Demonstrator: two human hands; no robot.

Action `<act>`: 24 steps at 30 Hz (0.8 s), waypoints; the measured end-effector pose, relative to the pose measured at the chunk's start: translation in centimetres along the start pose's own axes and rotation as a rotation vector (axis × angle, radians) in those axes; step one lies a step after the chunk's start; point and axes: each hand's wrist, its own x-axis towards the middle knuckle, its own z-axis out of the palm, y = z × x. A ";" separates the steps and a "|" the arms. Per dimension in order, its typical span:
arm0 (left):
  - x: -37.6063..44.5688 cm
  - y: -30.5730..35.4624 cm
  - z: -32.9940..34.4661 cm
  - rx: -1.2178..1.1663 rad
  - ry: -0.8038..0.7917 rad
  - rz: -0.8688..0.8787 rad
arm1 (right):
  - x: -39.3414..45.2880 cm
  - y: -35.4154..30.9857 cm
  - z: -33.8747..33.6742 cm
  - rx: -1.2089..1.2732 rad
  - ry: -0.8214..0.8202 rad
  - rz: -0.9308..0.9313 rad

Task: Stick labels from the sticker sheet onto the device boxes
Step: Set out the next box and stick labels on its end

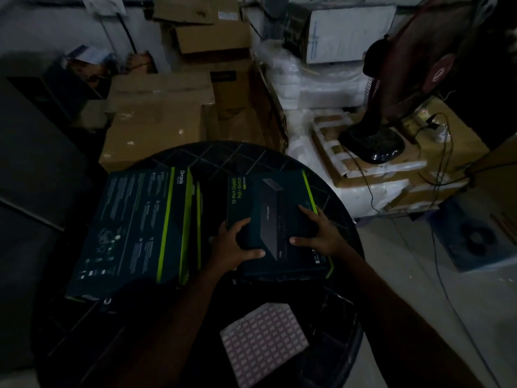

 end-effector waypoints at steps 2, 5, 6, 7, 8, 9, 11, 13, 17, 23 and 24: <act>1.2 -0.9 1.2 0.038 0.016 -0.014 | 1.5 1.3 0.6 -0.068 0.026 0.023; 2.4 -2.4 3.5 0.035 0.099 0.008 | 2.9 2.2 1.9 -0.274 0.111 0.060; 2.5 -2.7 4.2 0.021 0.123 0.011 | 3.0 2.4 2.3 -0.320 0.147 0.073; 2.5 -2.8 4.6 0.029 0.141 0.014 | 3.0 2.4 2.5 -0.338 0.166 0.077; 2.4 -3.0 4.9 0.052 0.157 0.025 | 2.9 2.4 2.7 -0.347 0.167 0.075; 2.2 -3.2 5.1 0.099 0.170 0.043 | 2.7 2.5 2.9 -0.355 0.161 0.071; 1.2 -3.3 5.1 0.188 0.199 0.095 | 1.9 1.9 3.4 -0.402 0.144 0.081; -0.5 -3.0 4.7 0.211 0.220 0.134 | 0.7 0.5 4.6 -0.524 0.128 0.158; -5.7 -2.8 2.2 0.244 0.263 0.245 | -2.9 -3.0 8.9 -0.672 0.135 0.119; -11.8 -5.5 -8.0 0.241 0.348 0.308 | -5.4 -7.5 17.1 -0.528 -0.059 0.006; -12.4 -6.6 -10.1 0.278 0.372 0.267 | -5.5 -8.2 18.5 -0.497 -0.073 -0.014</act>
